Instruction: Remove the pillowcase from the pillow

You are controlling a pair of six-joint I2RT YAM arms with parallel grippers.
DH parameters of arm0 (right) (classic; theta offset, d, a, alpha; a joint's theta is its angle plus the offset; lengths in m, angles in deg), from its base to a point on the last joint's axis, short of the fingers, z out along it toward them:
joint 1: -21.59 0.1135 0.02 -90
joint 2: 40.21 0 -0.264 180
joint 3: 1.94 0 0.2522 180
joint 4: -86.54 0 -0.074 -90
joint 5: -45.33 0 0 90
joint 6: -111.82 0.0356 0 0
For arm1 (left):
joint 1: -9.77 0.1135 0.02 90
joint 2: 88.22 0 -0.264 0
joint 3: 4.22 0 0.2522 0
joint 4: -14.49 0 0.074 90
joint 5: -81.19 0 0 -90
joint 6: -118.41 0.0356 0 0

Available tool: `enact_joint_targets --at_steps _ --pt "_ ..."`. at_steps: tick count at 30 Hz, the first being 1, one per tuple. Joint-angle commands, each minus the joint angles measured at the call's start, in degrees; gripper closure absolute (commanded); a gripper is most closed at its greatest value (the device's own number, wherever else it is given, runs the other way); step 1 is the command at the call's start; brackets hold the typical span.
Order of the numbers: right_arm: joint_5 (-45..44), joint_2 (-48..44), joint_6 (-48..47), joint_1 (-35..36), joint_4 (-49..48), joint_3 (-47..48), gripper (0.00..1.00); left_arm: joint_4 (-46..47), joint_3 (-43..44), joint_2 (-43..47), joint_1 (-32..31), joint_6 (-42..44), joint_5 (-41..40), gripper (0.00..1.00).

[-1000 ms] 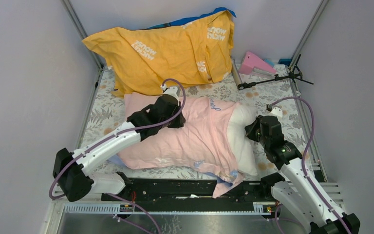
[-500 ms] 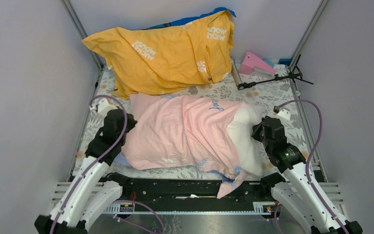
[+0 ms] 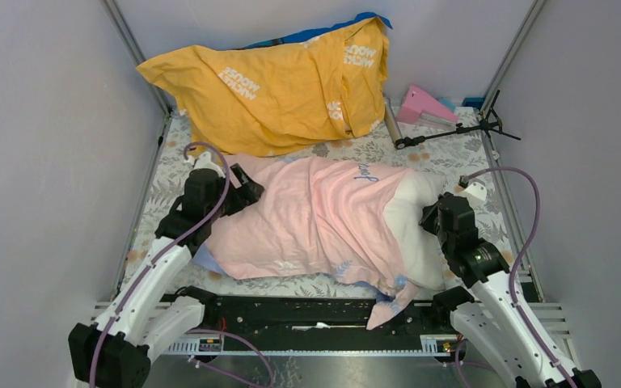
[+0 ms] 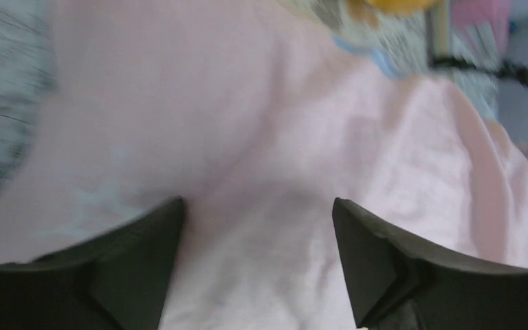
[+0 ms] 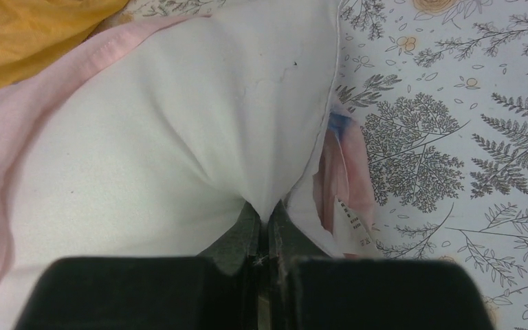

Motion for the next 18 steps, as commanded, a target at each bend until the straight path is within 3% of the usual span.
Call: enact_joint_targets --at_steps 1,3,12,18 --pt "4.58 1.30 0.91 -0.10 -6.57 -0.05 1.00 6.33 3.04 -2.09 -0.60 3.17 21.12 0.12" --pt "4.68 1.16 1.06 -0.10 -7.16 -0.43 1.00 6.81 3.50 -2.26 -2.58 3.84 20.76 0.06" --pt "5.71 2.10 2.09 -0.15 -8.14 -0.95 1.00 1.22 19.97 -15.51 -25.97 9.29 0.72 0.09" --pt "5.78 1.37 2.75 -0.11 -7.24 -0.43 1.00 -4.88 28.04 -26.69 -29.04 8.79 -5.03 0.15"
